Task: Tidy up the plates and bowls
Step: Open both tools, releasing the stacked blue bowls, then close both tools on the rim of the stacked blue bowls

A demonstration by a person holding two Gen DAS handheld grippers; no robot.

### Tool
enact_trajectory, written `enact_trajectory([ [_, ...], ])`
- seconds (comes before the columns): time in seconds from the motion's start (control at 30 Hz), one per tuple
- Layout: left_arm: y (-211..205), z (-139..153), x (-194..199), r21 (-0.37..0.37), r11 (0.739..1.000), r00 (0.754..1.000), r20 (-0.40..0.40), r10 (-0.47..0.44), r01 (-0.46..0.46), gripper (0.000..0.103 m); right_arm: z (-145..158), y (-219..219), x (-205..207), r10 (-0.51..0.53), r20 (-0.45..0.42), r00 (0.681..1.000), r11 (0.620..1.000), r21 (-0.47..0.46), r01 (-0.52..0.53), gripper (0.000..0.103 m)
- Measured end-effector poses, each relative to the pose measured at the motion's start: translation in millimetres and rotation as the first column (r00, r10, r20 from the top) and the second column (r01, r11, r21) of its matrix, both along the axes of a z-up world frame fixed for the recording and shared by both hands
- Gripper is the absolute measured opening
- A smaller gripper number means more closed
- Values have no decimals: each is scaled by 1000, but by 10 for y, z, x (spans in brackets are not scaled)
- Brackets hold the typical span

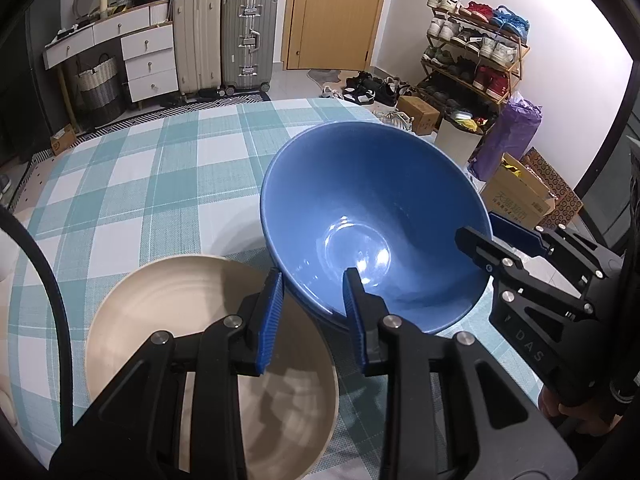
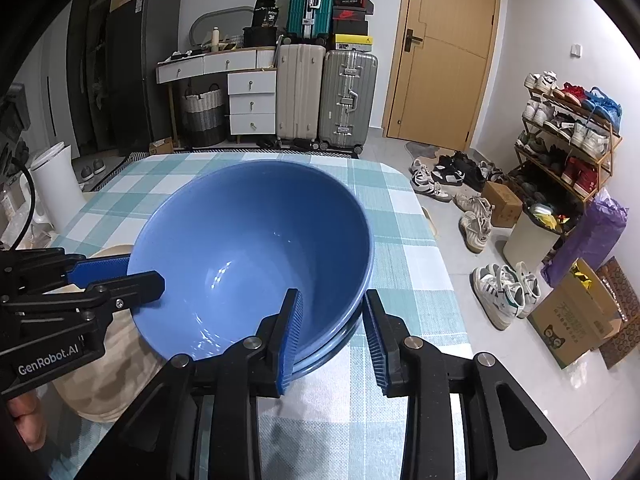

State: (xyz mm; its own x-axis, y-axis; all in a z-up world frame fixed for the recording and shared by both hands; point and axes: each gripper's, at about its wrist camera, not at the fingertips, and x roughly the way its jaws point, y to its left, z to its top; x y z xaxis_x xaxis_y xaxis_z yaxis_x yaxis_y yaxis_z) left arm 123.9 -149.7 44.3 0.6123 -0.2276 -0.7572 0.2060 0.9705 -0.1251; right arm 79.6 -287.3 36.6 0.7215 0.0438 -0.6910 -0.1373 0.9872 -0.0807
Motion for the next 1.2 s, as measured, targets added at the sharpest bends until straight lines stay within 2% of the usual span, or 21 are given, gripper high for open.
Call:
enact_trajectory([
  [0.17, -5, 8, -9, 6, 1000, 1000, -3, 1, -1, 30, -19, -1, 0, 0, -3, 1000, 1000, 0, 0, 32],
  [0.27, -6, 20, -14, 2, 1000, 1000, -8, -2, 2, 35, -34, -26, 10, 14, -11, 1000, 1000, 21, -14, 38],
  [0.33, 3, 33, -17, 1, 1000, 1000, -1, -9, 9, 43, -42, -30, 11, 24, -15, 1000, 999, 28, -24, 48],
  [0.47, 54, 116, -26, -20, 1000, 999, 26, -18, 19, 65, -22, -80, 16, 39, -13, 999, 998, 47, -38, 62],
  [0.5, 75, 142, -19, -29, 999, 999, 31, -19, 20, 75, -4, -80, 2, 40, -10, 999, 998, 50, -40, 72],
  [0.53, 93, 158, -12, -31, 999, 999, 33, -16, 17, 80, 15, -102, 2, 39, -6, 999, 998, 57, -39, 81],
  [0.63, 151, 207, 22, -39, 999, 999, 45, -12, 13, 85, 97, -181, 8, 29, 1, 1000, 996, 86, -29, 89],
  [0.7, 190, 214, 55, -43, 999, 999, 45, 4, -2, 101, 136, -261, 27, 16, 3, 1000, 994, 105, -16, 98],
  [0.77, 232, 213, 80, -58, 998, 999, 48, 26, -23, 102, 155, -339, 42, 0, 4, 1000, 992, 126, 0, 100],
  [0.93, 294, 109, 182, -122, 992, 999, -3, 39, -39, 102, 108, -501, 92, -11, -23, 1000, 975, 221, 16, 101],
  [1.13, 352, -83, 322, -177, 981, 996, -60, 70, -80, 101, -46, -544, 130, 17, -60, 998, 946, 324, 3, 101],
  [1.2, 374, -165, 383, -209, 974, 994, -87, 67, -84, 92, -92, -525, 148, 26, -68, 997, 938, 345, -1, 101],
])
